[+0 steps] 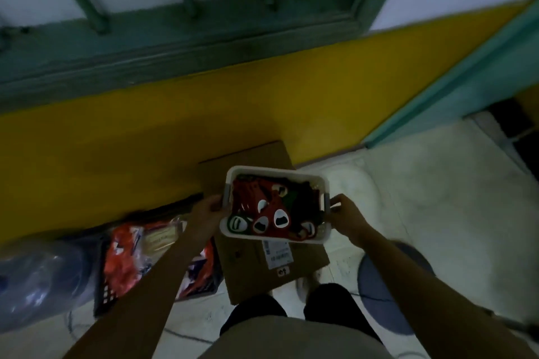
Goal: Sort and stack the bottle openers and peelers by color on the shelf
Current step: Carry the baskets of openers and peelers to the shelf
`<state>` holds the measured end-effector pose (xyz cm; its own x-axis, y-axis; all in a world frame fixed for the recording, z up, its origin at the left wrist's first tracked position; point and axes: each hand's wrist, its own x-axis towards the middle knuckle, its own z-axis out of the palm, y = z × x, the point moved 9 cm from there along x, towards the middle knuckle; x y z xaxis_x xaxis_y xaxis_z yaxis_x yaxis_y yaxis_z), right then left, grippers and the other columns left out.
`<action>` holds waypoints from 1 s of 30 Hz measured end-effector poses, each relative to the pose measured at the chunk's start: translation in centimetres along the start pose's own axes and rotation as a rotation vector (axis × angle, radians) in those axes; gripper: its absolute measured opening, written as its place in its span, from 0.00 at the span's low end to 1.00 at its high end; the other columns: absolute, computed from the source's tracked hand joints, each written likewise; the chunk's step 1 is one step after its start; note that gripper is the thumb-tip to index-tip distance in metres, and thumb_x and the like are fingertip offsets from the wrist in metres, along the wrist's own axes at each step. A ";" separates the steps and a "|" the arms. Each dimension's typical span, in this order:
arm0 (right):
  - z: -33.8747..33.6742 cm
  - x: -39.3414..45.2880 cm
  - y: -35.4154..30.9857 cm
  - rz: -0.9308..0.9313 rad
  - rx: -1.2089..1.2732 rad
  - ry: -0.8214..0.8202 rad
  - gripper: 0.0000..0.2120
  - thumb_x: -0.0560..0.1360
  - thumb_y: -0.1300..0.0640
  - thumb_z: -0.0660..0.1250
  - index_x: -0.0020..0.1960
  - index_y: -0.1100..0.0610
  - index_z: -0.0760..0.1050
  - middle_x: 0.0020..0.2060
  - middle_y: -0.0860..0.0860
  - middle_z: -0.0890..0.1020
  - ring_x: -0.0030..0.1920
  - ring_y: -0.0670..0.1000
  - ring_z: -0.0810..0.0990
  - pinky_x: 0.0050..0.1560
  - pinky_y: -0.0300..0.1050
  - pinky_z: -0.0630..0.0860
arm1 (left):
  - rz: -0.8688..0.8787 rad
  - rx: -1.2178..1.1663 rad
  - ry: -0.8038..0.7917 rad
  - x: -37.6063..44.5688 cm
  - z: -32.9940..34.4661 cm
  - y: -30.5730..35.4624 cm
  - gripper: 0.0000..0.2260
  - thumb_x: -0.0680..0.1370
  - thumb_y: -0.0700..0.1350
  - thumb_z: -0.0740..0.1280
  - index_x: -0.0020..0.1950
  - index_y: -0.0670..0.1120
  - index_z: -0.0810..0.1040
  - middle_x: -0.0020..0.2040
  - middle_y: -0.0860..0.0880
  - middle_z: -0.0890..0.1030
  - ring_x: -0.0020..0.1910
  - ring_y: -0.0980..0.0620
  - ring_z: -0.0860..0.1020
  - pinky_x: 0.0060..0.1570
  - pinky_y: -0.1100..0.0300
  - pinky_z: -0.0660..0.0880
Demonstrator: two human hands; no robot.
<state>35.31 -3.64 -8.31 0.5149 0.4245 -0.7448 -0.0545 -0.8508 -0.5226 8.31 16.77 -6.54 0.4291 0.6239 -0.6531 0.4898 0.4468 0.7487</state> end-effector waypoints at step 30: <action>-5.2 -50.9 58.5 0.562 0.958 0.999 0.11 0.67 0.59 0.76 0.45 0.58 0.75 0.40 0.57 0.84 0.41 0.56 0.83 0.42 0.50 0.81 | 0.396 0.981 -1.096 -37.8 55.4 -12.1 0.08 0.75 0.28 0.68 0.48 0.37 0.82 0.39 0.47 0.84 0.37 0.52 0.82 0.37 0.65 0.78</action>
<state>10.38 -76.59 1.20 0.5730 -0.5999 -0.5583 -0.7616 -0.1381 -0.6332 28.26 -47.72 2.79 0.7673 -0.3679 -0.5253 0.3172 -0.4942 0.8094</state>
